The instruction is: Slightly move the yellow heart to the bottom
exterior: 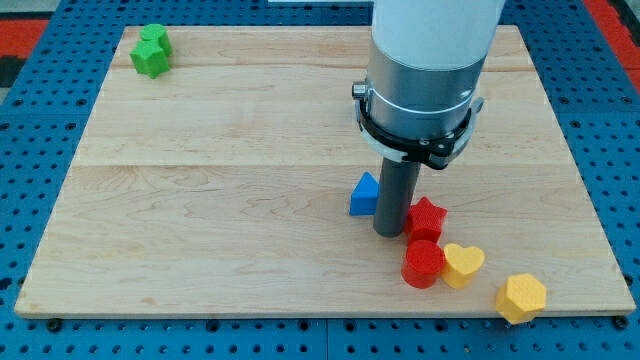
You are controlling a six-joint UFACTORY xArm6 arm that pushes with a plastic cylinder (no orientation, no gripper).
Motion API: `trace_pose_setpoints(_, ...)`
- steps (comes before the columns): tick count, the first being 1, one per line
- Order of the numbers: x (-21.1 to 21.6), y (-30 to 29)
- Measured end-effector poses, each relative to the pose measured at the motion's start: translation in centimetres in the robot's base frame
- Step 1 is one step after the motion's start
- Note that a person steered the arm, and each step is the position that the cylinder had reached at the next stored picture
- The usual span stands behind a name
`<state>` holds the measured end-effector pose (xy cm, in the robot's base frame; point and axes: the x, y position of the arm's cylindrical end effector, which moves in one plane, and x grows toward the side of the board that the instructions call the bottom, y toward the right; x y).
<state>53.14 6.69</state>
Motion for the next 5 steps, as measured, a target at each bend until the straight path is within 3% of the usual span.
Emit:
trace_pose_setpoints(3,2.2,3.1)
trace_pose_setpoints(5,0.5,10.6)
